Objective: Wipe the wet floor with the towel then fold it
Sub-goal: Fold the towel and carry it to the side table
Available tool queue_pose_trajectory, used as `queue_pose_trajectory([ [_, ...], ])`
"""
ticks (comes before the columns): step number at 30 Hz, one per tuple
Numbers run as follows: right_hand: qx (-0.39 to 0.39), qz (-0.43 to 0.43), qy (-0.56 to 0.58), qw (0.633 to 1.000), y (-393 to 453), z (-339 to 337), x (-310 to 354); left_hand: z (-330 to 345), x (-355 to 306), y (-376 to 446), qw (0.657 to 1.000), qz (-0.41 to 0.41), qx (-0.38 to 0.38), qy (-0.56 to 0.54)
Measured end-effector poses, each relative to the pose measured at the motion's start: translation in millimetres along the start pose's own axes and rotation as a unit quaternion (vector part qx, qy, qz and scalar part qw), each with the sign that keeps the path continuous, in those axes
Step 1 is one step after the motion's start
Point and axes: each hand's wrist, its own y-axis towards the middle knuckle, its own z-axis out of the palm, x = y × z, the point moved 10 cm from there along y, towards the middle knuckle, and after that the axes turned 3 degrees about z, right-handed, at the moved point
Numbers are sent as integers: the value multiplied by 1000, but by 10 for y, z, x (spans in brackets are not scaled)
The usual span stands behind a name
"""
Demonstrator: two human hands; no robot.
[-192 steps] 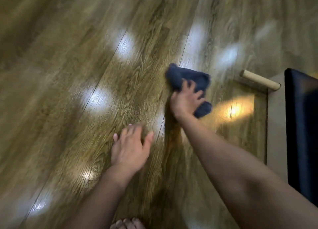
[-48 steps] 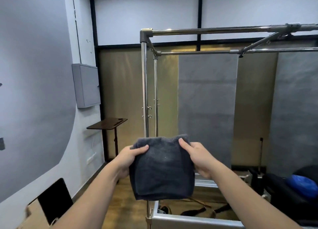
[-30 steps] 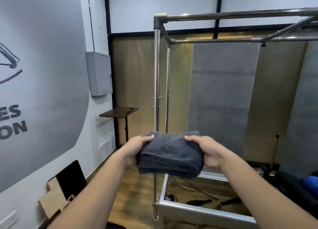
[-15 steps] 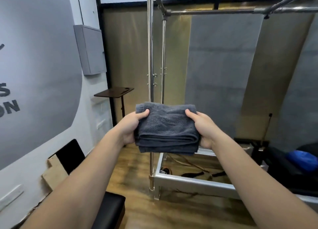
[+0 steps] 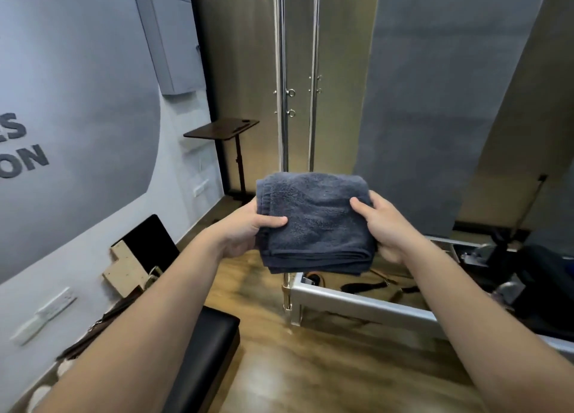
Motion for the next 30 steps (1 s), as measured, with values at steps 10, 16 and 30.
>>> queue_pose_trajectory([
  [10,115,3,-23,993,808,344,-138,-529,138,246,994,-29,-84,61],
  [16,198,7,-71,978,1237,971,-156,-1118,9,146,984,-24,-161,70],
  [30,165,-18,-165,972,2687,2451,-388,-3124,31,967,983,-27,-174,52],
])
